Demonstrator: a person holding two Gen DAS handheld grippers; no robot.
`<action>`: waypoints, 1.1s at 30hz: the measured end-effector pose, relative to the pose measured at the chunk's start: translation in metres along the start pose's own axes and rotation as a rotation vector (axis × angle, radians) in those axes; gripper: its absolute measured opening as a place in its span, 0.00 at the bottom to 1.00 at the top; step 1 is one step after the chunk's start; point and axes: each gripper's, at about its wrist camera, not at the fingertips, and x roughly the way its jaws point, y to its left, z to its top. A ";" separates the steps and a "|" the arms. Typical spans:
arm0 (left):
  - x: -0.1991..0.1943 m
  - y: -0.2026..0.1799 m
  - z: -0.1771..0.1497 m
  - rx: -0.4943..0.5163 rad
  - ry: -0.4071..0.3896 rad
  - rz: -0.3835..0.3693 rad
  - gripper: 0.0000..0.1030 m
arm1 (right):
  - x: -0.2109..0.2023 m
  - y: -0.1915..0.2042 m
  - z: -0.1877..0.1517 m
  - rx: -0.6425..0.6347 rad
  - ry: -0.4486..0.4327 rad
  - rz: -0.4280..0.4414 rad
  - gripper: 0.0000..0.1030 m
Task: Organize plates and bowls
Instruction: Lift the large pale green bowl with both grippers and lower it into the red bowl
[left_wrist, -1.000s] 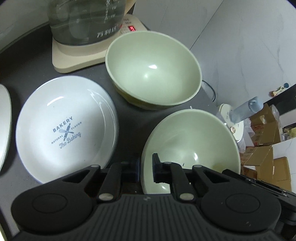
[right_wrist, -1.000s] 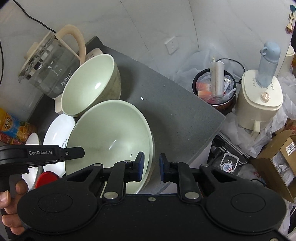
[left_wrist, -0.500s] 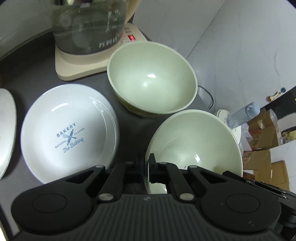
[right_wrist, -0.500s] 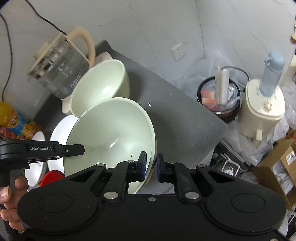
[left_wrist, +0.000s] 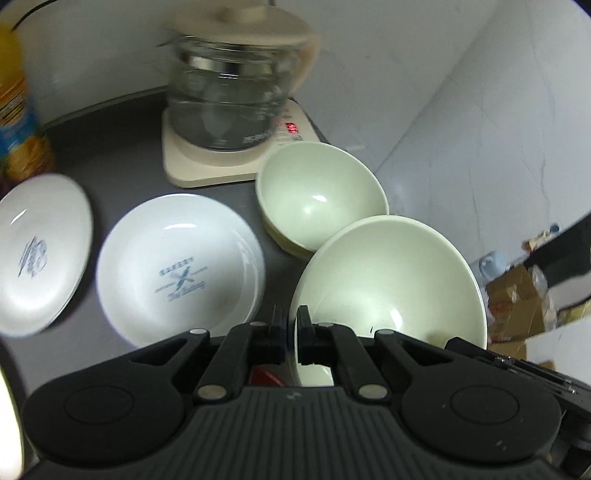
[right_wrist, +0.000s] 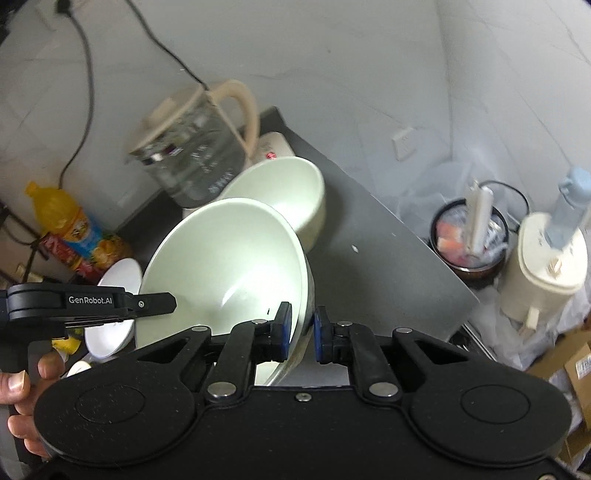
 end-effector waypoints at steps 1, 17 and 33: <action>-0.004 0.003 -0.001 -0.012 -0.008 0.001 0.03 | -0.001 0.003 0.002 -0.010 -0.002 0.009 0.12; -0.049 0.063 -0.038 -0.178 -0.069 0.087 0.03 | 0.006 0.061 -0.005 -0.172 0.045 0.138 0.12; -0.055 0.103 -0.091 -0.331 -0.024 0.118 0.04 | 0.021 0.088 -0.028 -0.263 0.107 0.190 0.11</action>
